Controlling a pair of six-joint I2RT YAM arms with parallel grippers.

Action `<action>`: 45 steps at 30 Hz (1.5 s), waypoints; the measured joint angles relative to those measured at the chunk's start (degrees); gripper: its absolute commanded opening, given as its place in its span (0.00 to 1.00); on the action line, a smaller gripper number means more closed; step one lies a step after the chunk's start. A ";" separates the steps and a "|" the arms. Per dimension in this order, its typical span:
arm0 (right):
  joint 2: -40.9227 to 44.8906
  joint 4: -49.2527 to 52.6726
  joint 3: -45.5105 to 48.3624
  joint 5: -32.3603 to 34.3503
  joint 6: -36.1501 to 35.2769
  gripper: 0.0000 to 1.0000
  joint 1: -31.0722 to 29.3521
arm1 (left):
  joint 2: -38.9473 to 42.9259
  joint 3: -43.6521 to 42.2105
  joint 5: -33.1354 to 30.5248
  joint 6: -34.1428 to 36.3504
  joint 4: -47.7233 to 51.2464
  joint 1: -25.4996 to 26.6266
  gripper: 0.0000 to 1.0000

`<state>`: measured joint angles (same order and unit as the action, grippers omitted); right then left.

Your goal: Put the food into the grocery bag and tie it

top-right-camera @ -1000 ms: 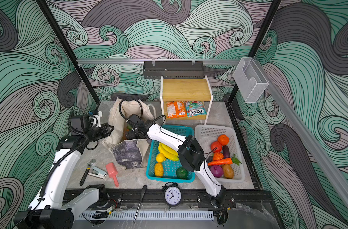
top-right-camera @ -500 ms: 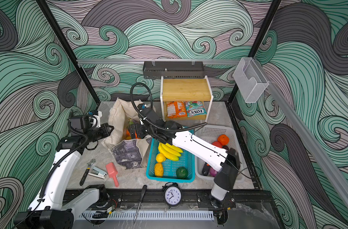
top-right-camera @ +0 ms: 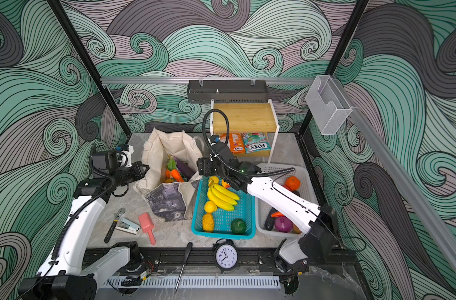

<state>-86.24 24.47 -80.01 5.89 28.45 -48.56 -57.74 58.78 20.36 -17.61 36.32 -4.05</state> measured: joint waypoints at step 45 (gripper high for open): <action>-11.50 7.96 -14.23 -12.33 -0.39 0.00 -0.76 | -2.51 8.63 -2.40 -3.96 7.41 1.36 0.07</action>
<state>-97.73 32.42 -94.24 -6.44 28.05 -49.32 -60.25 67.42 17.96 -21.56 43.72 -2.70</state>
